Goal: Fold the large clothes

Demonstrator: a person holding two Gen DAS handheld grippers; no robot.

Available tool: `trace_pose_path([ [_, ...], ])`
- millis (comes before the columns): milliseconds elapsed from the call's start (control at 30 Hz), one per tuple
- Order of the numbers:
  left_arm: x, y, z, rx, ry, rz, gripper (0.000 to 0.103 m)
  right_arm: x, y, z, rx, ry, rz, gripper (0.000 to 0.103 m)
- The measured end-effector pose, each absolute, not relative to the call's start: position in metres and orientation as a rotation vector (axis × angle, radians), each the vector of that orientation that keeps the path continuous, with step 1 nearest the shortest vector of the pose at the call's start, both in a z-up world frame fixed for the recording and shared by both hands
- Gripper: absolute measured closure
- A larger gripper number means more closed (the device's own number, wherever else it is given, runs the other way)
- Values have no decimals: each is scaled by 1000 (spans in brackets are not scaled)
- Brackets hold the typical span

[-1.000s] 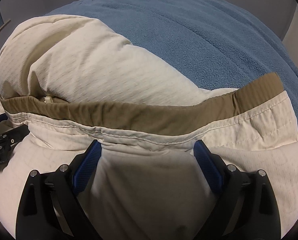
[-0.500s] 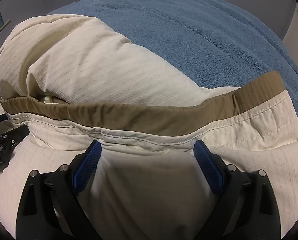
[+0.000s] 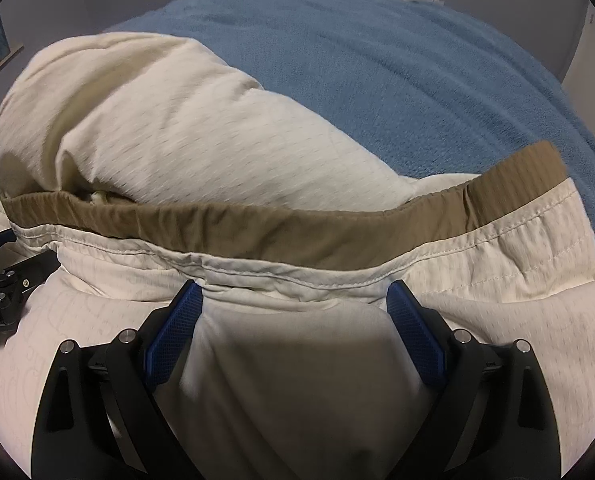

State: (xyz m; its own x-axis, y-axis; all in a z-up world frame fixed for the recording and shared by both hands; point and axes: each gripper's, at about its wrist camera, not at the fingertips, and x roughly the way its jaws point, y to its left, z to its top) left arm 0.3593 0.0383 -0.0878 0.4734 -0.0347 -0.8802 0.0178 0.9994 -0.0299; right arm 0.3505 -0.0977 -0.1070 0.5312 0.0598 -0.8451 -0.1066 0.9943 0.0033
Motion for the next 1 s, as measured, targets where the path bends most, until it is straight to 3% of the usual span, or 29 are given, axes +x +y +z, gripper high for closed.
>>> trace_pose_path([
  [333, 288, 88, -49, -88, 976, -61, 5, 295, -159, -65, -40, 882, 98, 15],
  [733, 289, 107, -83, -132, 1023, -38, 5, 289, -199, -103, 12, 855, 19, 15],
  [900, 282, 105, -56, -150, 1023, 30, 8, 288, -196, -84, -4, 882, -25, 15],
  [1000, 251, 82, -25, -130, 954, -54, 8, 257, -187, -58, 14, 807, 12, 15],
])
